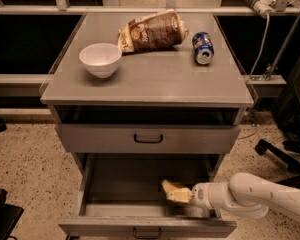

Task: Place sponge into middle drawer

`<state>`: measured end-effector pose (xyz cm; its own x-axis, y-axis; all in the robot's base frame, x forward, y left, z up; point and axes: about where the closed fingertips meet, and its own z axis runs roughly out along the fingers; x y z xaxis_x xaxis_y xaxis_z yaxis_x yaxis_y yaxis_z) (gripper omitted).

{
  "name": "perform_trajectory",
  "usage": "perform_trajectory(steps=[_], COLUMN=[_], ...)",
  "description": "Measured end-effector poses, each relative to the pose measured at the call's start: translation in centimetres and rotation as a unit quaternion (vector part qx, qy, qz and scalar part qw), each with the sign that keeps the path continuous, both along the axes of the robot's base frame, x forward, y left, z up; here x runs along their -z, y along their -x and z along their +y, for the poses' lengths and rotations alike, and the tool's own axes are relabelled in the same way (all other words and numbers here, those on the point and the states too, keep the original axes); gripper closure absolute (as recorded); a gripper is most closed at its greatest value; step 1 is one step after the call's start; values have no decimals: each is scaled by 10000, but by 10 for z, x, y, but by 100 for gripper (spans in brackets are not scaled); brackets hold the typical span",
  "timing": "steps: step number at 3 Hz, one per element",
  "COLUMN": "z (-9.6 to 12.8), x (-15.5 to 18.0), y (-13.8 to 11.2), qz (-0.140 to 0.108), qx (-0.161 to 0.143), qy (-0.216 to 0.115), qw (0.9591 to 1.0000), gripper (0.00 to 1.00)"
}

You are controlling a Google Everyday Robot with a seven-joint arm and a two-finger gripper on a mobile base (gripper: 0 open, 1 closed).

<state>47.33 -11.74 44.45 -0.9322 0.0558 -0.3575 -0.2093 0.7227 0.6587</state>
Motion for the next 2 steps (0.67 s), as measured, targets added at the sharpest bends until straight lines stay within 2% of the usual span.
perform_trajectory(steps=[1,2], z=[3,3], x=[3,3], y=[0,0], qz=[16,16], qx=[-15,-16], qy=[3,2], qw=[10000,10000], gripper=[82,58])
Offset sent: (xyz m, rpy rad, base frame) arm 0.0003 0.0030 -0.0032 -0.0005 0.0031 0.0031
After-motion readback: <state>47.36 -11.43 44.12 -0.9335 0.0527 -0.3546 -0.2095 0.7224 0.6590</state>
